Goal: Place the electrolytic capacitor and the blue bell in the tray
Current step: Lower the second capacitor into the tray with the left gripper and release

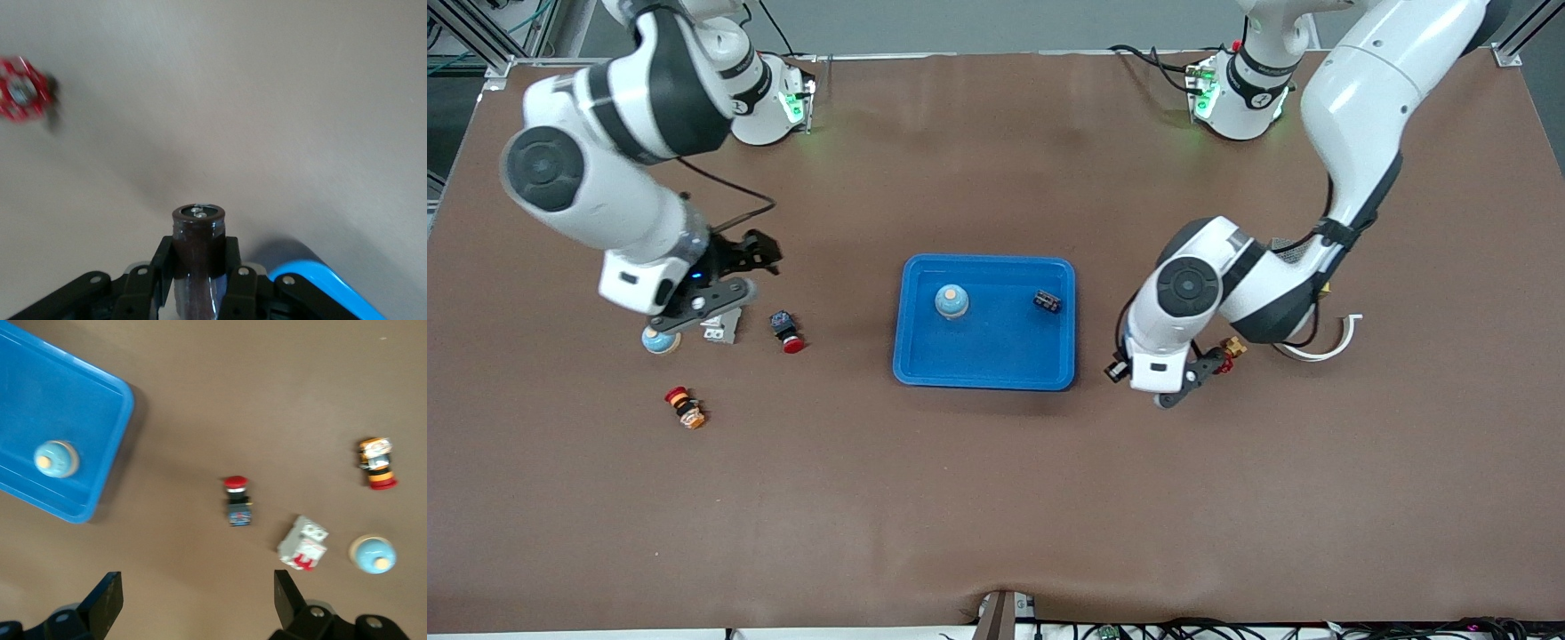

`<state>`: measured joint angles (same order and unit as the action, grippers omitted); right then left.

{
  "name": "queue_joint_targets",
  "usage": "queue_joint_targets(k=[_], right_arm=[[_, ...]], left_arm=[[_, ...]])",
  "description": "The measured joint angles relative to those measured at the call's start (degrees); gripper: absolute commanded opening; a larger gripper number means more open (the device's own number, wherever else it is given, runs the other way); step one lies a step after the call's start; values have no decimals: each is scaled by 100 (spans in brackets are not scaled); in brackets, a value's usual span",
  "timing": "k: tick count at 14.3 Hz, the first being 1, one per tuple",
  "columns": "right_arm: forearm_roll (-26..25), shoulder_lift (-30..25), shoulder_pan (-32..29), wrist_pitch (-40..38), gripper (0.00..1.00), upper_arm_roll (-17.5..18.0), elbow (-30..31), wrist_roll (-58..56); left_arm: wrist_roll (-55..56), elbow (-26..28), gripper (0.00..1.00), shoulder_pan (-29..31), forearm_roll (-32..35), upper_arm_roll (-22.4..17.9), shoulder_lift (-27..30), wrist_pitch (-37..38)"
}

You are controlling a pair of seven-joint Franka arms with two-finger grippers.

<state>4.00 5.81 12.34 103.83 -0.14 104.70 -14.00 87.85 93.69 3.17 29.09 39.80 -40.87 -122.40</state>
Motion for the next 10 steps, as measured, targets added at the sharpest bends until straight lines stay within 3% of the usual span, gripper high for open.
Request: queue_joint_targets(k=[7, 10], right_arm=[[-10, 53, -970, 174, 100, 2, 580, -1613], [-10, 67, -1292, 981, 100, 2, 1053, -2360]], left_arm=[[1932, -459, 0, -870, -5, -25, -517, 0], [2633, -658, 0, -1152, -5, -53, -752, 0]])
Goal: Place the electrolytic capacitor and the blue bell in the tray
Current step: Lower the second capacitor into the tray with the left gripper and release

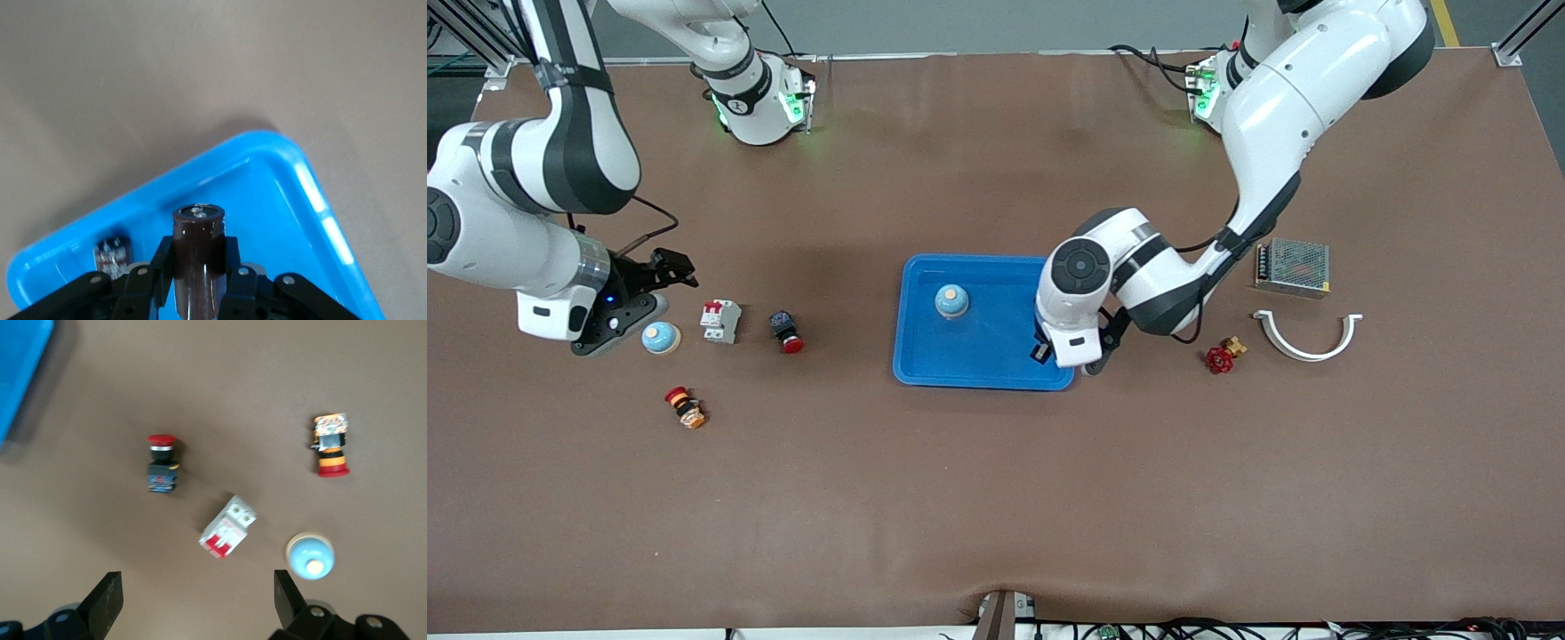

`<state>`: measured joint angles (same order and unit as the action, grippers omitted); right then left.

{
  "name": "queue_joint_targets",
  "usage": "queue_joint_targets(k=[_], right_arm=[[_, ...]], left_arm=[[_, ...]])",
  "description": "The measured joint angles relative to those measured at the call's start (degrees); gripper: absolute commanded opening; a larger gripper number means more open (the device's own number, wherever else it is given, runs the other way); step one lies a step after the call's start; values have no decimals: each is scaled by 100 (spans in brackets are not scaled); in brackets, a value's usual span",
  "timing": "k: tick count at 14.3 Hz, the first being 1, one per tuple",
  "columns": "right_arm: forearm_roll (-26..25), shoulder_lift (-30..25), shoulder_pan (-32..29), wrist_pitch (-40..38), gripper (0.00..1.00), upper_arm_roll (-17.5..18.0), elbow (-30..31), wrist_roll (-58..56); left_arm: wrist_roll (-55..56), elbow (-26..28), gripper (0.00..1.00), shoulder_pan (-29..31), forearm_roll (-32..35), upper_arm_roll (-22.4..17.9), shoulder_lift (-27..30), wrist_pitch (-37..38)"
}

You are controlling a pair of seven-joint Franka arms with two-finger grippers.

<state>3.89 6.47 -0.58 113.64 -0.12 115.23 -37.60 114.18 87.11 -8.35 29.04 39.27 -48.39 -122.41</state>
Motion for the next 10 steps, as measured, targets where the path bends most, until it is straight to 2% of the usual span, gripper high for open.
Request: queue_joint_targets(k=[3, 4, 5, 6, 7, 10], right_arm=[[-17, 98, -282, 886, 100, 3, 555, -1031], [-21, 178, -421, 1034, 100, 1, 628, -1489], [-22, 277, -584, 1161, 100, -1, 653, -1909], [-23, 382, -739, 1258, 100, -3, 659, -2283], [-23, 487, -867, 1372, 100, -4, 660, -2627], [-111, 714, -1012, 1626, 100, -1, 661, -3192]], left_arm=[[281, -95, 1, -335, 0, -298, -191, 0], [290, -115, 10, -449, 0, -409, -236, -1], [295, -134, 30, -540, 0, -499, -271, -1], [296, -150, 69, -591, 0, -551, -295, -1], [296, -160, 100, -608, 0, -578, -303, -1], [295, -244, 100, -608, 0, -592, -302, -1]])
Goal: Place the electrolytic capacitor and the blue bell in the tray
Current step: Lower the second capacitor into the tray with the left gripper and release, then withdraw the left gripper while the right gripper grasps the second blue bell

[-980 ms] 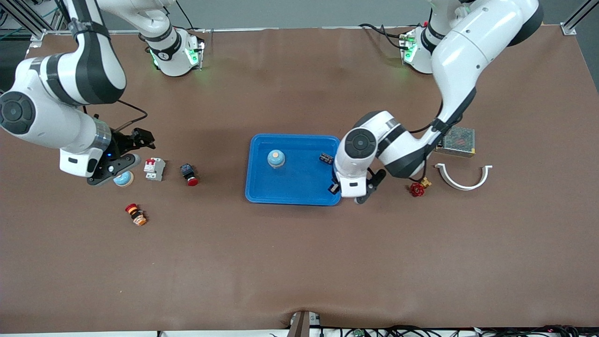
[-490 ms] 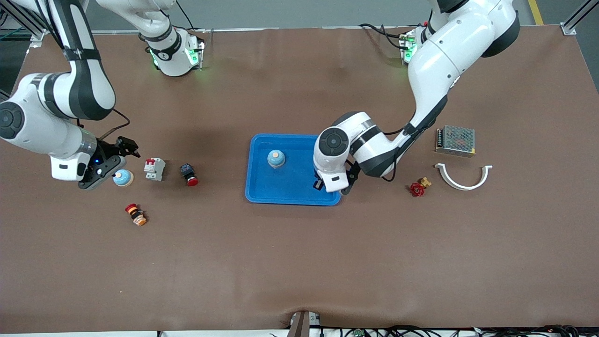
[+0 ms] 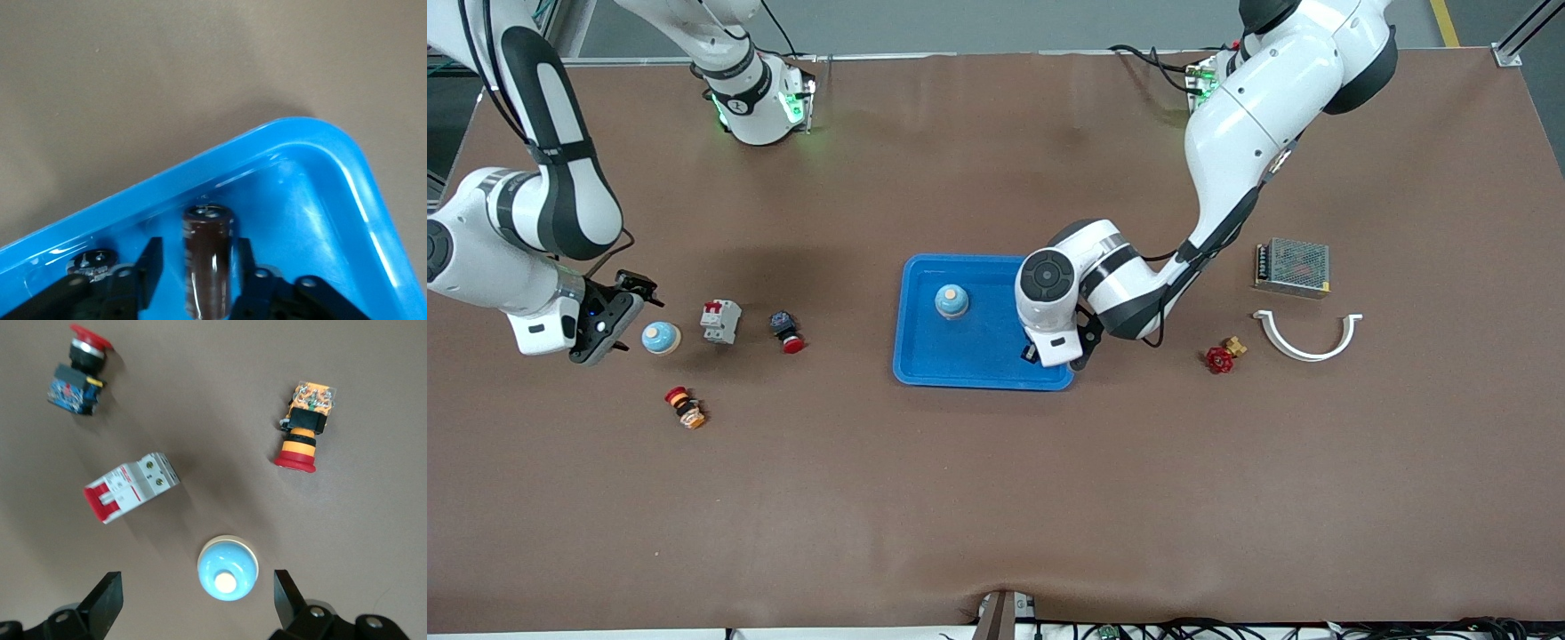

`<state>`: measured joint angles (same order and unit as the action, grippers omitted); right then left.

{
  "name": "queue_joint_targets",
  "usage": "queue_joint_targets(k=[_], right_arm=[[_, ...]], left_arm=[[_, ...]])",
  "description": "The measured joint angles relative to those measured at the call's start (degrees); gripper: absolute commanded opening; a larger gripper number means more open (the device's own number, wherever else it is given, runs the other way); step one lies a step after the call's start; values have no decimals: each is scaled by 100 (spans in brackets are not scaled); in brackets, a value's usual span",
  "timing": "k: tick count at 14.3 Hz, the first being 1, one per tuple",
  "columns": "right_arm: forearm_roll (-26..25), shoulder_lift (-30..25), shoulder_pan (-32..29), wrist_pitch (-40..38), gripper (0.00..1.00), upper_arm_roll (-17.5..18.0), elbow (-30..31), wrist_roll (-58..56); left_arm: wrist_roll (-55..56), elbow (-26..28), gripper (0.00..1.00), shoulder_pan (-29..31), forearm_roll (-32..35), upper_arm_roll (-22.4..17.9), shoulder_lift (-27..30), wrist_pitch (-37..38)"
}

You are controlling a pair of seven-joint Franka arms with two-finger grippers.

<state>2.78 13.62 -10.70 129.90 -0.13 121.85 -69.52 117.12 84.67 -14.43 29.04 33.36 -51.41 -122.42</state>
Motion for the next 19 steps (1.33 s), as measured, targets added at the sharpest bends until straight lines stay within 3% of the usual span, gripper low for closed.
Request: queue_joint_targets(k=[4, 9, 19], right_arm=[[-224, 180, -95, 354, 100, 0, 42, -370], [-273, 599, -349, 950, 100, 0, 134, -928], [-279, 765, -398, 2050, 100, 16, 837, -1010]], left_arm=[[-300, -305, 100, 95, 0, 2, 115, 124], [-1667, -440, 100, 548, 0, 18, 832, 766], [-6147, -470, 100, 2210, -828, 1, 2619, 1891]])
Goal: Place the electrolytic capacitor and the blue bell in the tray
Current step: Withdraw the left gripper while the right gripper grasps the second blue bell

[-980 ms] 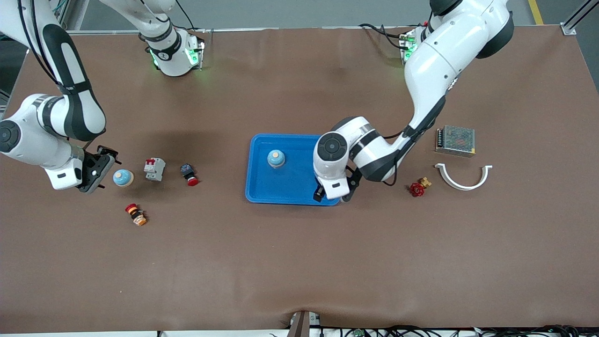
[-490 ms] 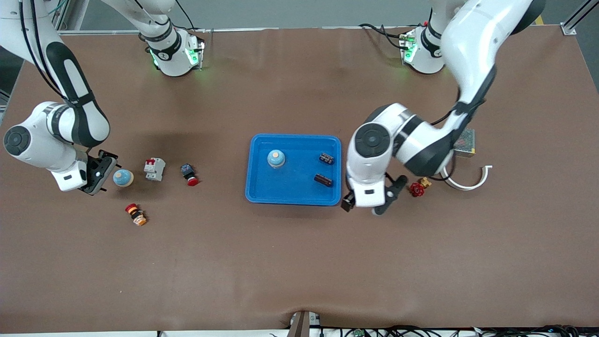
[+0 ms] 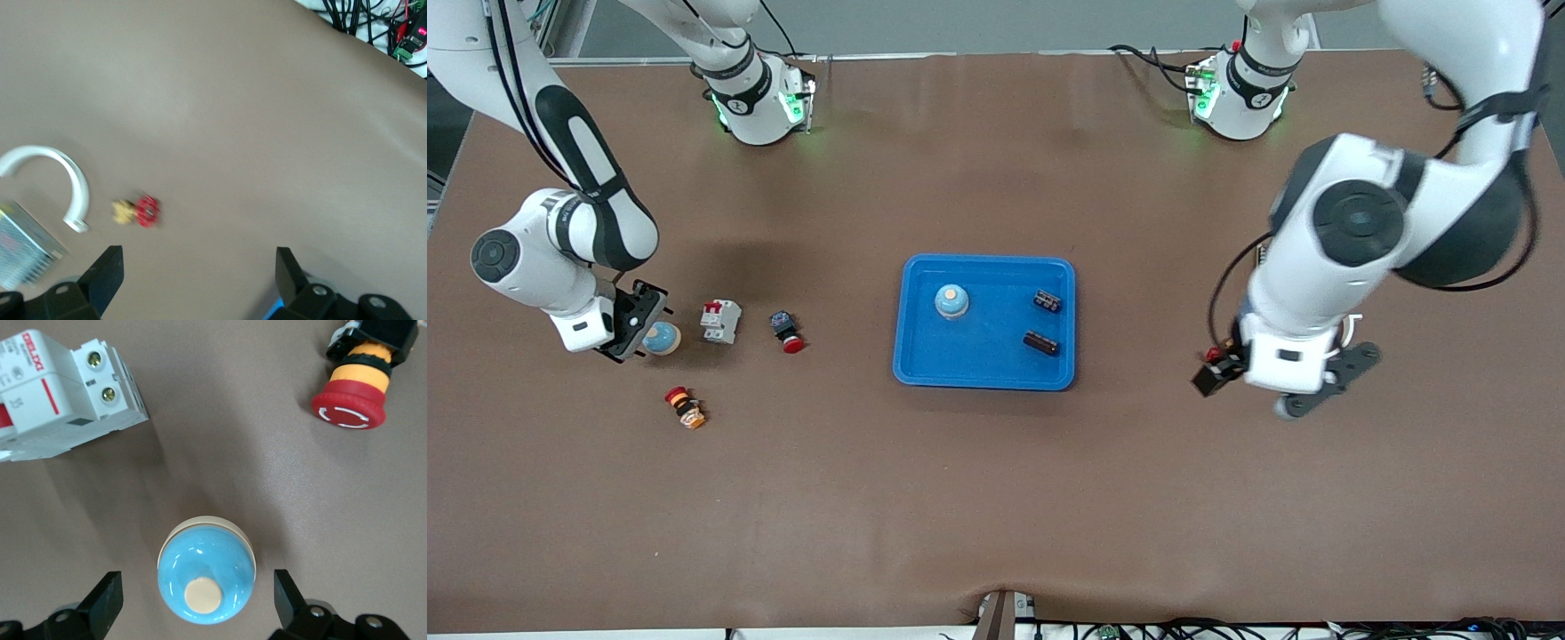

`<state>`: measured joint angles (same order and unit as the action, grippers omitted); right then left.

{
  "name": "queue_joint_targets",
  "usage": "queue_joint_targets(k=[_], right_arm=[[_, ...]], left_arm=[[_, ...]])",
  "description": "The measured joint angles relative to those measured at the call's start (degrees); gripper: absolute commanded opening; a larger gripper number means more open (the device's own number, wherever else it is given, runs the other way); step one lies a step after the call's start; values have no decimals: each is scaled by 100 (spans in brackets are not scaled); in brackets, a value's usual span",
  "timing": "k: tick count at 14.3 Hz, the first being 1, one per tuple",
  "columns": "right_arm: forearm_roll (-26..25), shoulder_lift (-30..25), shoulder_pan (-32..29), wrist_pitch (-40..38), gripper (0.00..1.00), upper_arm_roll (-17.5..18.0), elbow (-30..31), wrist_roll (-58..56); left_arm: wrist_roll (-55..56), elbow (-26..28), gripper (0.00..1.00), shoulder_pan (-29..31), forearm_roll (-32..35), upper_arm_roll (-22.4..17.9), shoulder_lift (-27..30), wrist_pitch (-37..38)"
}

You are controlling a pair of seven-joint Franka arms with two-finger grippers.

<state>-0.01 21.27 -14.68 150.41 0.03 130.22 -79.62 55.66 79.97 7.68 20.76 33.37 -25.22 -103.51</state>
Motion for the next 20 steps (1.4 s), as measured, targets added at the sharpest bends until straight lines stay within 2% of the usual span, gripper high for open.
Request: queue_joint_targets(k=[6, 8, 10, 12, 15, 16, 18, 20], right_arm=[[-2, 206, 0, 274, 100, 6, 5, -1], [-2, 225, 0, 287, 72, 6, 4, -3], [-2, 225, 0, 293, 51, 6, 3, -3], [-2, 212, 0, 298, 48, 8, -5, -3], [-2, 217, 0, 296, 48, 16, -7, -1], [-2, 217, 0, 288, 48, 22, -12, 2], [-2, 207, 2, 144, 48, 56, -88, 58], [-2, 108, 64, -430, 48, 109, -350, 294]], left_arm=[[-2494, 2, 100, 882, -490, -1, 751, 693], [-3024, 3, 100, 1017, -582, -2, 945, 849], [-3385, 9, 100, 1039, -758, -67, 1137, 938], [-3699, 28, 100, 821, -1129, -518, 1387, 1132], [-4152, 95, 100, -166, -1481, -1765, 1768, 1530], [-4275, 132, 100, -412, -1532, -2007, 1868, 1667], [-4497, 275, 100, -623, -1582, -2191, 2065, 1830], [-4709, 493, 100, -832, -1606, -2451, 2265, 1849]])
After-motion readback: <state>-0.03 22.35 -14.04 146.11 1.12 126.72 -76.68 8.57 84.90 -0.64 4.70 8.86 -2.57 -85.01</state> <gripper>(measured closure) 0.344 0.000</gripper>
